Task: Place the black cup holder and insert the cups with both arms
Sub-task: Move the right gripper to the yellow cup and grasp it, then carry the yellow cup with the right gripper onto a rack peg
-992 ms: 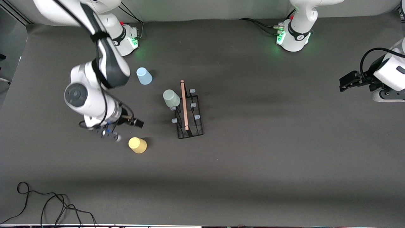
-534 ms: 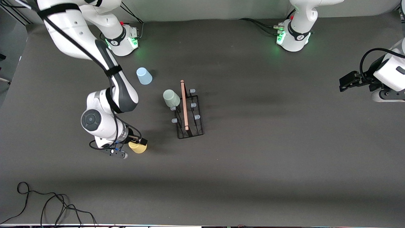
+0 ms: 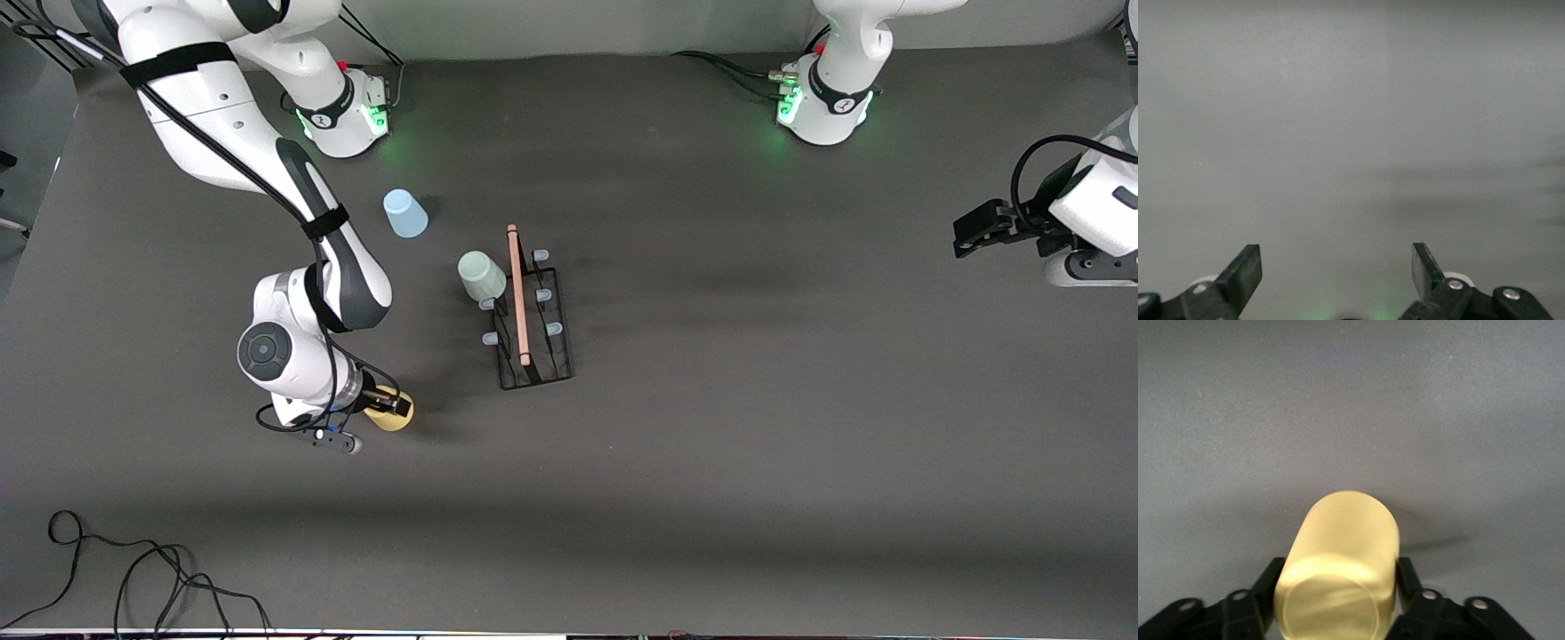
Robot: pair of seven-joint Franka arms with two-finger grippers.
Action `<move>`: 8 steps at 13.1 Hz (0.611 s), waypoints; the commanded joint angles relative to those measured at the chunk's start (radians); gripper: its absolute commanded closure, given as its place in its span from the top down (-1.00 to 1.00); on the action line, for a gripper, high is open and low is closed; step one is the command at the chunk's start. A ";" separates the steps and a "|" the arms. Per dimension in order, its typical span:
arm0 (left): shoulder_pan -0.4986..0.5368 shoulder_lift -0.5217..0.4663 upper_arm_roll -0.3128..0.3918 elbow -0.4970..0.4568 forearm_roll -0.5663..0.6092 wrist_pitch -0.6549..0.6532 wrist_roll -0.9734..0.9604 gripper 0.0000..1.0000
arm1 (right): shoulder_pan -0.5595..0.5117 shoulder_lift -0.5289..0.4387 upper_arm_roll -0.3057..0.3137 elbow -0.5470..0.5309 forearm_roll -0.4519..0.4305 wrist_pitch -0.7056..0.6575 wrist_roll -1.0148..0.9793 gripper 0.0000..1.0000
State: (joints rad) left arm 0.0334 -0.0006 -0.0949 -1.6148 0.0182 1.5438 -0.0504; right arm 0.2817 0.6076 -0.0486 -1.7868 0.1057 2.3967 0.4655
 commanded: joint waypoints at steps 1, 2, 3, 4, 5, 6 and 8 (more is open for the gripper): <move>0.000 -0.007 0.001 -0.002 -0.001 -0.008 -0.003 1.00 | 0.005 -0.040 0.004 0.017 -0.009 -0.026 -0.022 -1.00; 0.000 -0.007 0.001 -0.002 -0.001 -0.008 -0.003 1.00 | 0.007 -0.076 0.004 0.024 -0.009 -0.107 -0.012 -1.00; 0.000 -0.007 0.001 -0.002 -0.001 -0.008 -0.003 1.00 | 0.011 -0.122 0.006 0.035 -0.008 -0.185 -0.002 -1.00; 0.000 -0.006 0.001 -0.002 -0.001 -0.008 -0.003 1.00 | 0.022 -0.170 0.007 0.035 -0.003 -0.239 0.027 -1.00; 0.000 -0.006 0.001 -0.002 -0.001 -0.007 -0.003 1.00 | 0.040 -0.210 0.009 0.037 0.002 -0.281 0.083 -1.00; 0.000 -0.006 0.001 -0.002 0.000 -0.005 -0.003 1.00 | 0.071 -0.242 0.009 0.041 0.002 -0.312 0.154 -1.00; 0.000 -0.006 0.001 -0.002 0.000 -0.007 -0.003 1.00 | 0.128 -0.267 0.013 0.061 0.005 -0.333 0.305 -1.00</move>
State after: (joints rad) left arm 0.0334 0.0003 -0.0943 -1.6151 0.0182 1.5438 -0.0504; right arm 0.3547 0.3699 -0.0351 -1.7257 0.1079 2.0841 0.6387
